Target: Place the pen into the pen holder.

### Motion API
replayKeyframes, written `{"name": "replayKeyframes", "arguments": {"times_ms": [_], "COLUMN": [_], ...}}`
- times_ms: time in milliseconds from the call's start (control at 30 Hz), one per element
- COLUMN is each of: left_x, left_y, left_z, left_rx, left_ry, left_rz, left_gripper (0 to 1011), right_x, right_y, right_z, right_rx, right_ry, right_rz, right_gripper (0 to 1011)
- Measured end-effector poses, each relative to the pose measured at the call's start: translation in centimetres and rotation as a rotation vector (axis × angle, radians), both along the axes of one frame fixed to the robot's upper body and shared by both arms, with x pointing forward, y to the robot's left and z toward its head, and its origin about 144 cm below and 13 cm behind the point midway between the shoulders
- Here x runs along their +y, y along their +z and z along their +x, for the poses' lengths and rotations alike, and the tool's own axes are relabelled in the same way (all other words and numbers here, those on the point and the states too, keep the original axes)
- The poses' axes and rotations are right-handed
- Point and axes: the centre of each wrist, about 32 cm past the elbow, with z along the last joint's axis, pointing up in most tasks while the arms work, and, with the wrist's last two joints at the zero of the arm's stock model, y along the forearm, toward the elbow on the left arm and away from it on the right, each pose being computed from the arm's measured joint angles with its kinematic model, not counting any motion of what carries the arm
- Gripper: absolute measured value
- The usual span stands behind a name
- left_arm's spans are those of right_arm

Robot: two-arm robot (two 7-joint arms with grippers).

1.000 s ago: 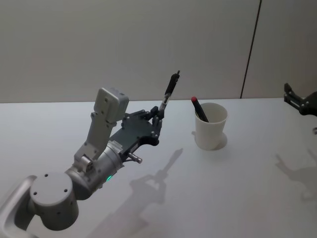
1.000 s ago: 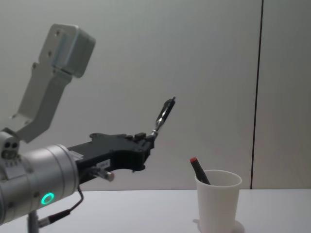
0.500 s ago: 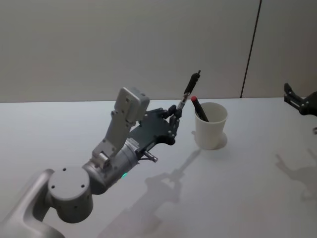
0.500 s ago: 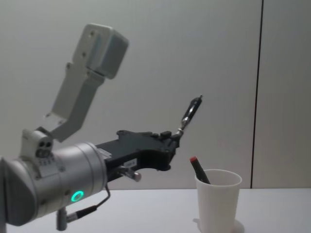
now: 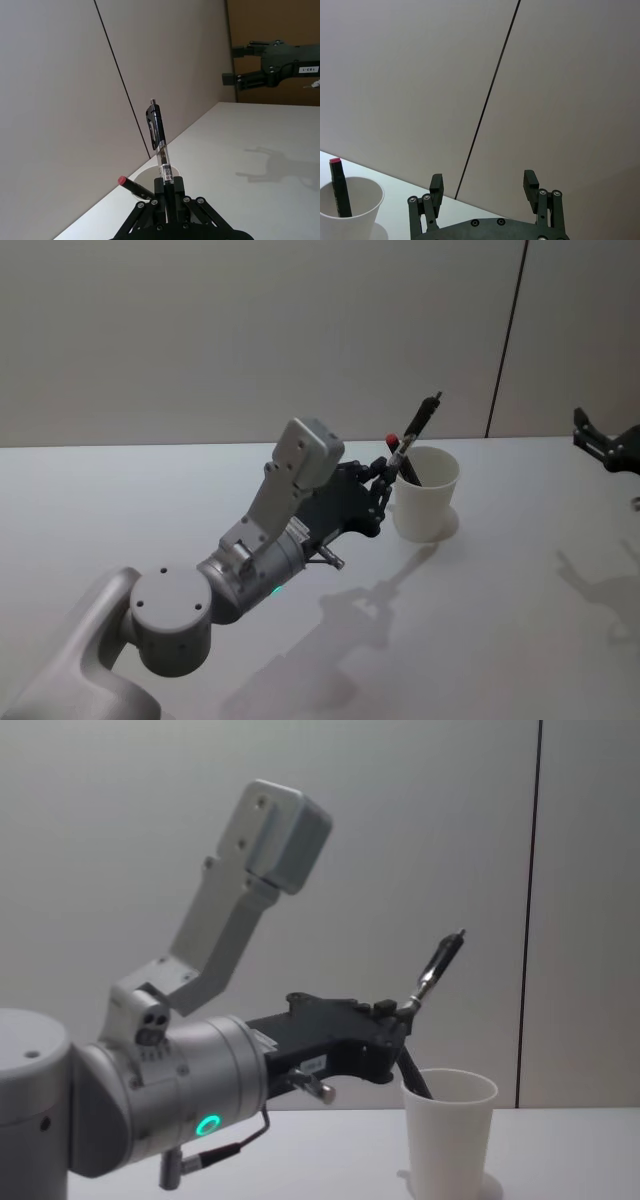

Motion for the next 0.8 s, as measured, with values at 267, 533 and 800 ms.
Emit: {"name": "replayKeyframes", "arguments": {"times_ms": [267,533,800], "left_x": [-0.7,-1.1,-1.4], "left_y": [0.0,0.0,-0.2], "left_z": [0.3,0.7,0.8], "left_rx": [-0.012,-0.028,-0.033], "left_ry": [-0.028,-0.077,-0.132], "left_rz": [0.016,0.016,0.005], "left_gripper": [114,114,114], "right_x": [0.0,0.0,0.0], "right_y": [0.0,0.0,0.0], "right_z": [0.0,0.0,0.0], "right_rx": [0.0,0.0,0.0], "right_ry": [0.0,0.0,0.0], "right_rz": [0.0,0.0,0.0], "right_gripper": [1002,1002,1002]}}
